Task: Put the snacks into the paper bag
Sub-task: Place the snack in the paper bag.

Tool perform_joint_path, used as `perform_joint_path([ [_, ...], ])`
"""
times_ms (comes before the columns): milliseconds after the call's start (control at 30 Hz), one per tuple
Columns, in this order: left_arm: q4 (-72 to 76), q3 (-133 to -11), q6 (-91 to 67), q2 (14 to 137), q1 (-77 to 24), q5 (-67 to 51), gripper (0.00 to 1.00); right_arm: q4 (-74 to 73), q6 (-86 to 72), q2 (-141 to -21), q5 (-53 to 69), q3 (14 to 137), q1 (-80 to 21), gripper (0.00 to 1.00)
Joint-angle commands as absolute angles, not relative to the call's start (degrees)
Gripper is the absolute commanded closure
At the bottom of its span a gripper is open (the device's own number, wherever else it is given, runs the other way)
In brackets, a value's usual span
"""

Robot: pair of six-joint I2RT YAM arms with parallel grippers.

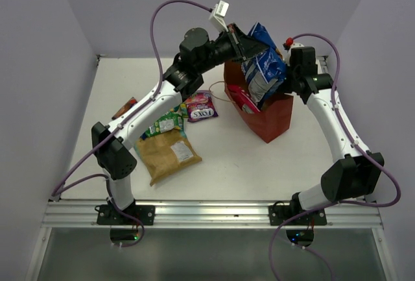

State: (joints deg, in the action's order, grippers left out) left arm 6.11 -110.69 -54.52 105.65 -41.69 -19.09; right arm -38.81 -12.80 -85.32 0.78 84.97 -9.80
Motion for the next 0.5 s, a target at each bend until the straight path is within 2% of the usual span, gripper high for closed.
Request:
perform_joint_path([
  [0, 17.9, -110.5, -55.4, 104.5, -42.1, -19.7, 1.00, -39.6, -13.1, -83.6, 0.2, 88.0, -9.7, 0.98],
  [333, 24.5, -104.6, -56.3, 105.8, -42.2, -20.6, 1.00, -39.9, -13.4, -84.0, 0.9, 88.2, -9.8, 0.99],
  [467, 25.5, -95.1, -54.4, 102.1, -42.1, -18.0, 1.00, -40.2, -13.2, -83.7, 0.5, 88.4, -9.8, 1.00],
])
